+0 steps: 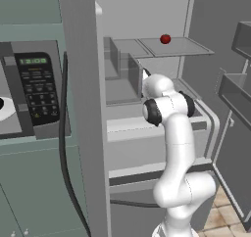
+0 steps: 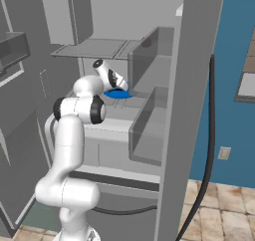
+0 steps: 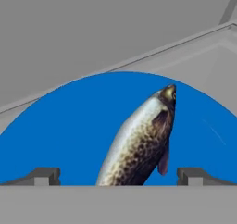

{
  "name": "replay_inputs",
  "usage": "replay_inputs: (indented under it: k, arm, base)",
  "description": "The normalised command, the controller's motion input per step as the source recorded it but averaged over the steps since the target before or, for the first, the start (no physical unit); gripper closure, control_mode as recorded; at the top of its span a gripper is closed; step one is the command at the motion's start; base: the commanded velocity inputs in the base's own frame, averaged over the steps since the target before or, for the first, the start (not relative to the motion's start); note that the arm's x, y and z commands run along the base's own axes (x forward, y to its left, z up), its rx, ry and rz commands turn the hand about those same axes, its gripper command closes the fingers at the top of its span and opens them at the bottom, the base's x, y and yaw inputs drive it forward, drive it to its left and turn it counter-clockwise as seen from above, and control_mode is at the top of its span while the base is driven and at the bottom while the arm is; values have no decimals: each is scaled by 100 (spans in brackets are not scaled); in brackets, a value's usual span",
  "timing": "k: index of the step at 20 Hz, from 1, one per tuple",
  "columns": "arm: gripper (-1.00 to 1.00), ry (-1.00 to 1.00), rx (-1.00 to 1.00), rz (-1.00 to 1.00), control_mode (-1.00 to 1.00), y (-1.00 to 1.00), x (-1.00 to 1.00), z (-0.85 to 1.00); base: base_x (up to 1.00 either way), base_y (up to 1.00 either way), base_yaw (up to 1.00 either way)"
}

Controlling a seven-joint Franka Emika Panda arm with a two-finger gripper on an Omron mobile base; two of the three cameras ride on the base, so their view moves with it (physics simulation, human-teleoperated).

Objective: Transport the fish from the fridge to the microwave and turn on the microwave.

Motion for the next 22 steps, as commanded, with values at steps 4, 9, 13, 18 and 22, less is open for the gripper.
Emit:
replay_inputs:
  k: [4,9,13,18,22]
  arm:
    - [-100,6,0,-6,-100,-2,0,-13]
    - [-100,2,0,-7,-100,-2,6,-14]
    - [-100,0,0,-4,-100,-1,12,-12]
    - [-100,0,0,-3,-100,-1,12,-7]
    - [-100,0,0,-4,-100,-1,13,-6]
  base:
    - [0,0,0]
    - [0,0,0]
    - [0,0,0]
    - [0,0,0]
    - [0,0,0]
